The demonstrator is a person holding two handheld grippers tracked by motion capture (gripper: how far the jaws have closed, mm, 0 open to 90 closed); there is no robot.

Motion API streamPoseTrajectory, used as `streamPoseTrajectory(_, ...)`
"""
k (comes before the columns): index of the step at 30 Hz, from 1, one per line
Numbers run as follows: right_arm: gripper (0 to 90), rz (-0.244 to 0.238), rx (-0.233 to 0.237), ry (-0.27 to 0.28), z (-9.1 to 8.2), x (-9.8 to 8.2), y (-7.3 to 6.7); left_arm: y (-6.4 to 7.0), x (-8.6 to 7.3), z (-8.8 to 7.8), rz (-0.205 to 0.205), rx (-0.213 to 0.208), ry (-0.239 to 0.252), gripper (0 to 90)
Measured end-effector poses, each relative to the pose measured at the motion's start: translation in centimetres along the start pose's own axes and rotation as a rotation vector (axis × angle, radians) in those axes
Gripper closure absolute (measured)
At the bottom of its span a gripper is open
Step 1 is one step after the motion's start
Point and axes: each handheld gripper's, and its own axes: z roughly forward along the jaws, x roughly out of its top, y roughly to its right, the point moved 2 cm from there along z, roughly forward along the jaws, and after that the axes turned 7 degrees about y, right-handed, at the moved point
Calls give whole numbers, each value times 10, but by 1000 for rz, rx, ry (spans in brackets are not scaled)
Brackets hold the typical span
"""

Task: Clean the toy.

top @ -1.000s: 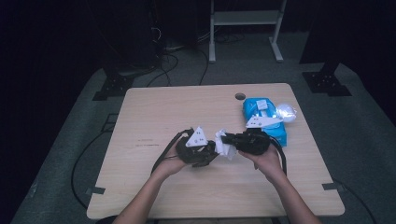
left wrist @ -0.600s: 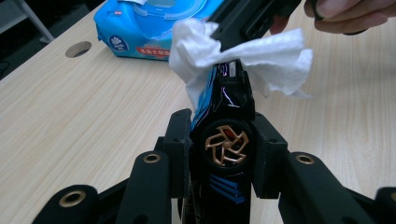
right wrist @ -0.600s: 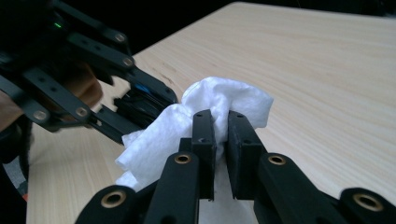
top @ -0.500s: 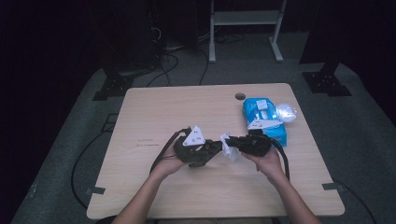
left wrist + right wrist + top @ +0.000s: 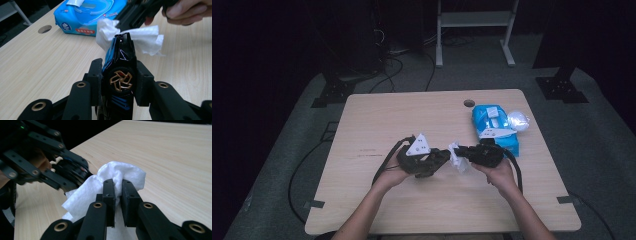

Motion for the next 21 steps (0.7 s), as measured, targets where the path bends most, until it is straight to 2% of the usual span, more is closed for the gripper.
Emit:
streamPoseTrajectory(6, 818, 43, -3, -51, 9, -14, 9, -1, 1, -1, -4, 1, 13, 644)
streamPoseTrajectory(10, 818, 37, 1, -80, 16, -18, 7, 0, 2, -1, -4, -2, 20, 644)
streamPoseTrajectory(21, 827, 82, 44, -8, 3, -8, 6, 3, 4, 2, 0, 0, 38, 644)
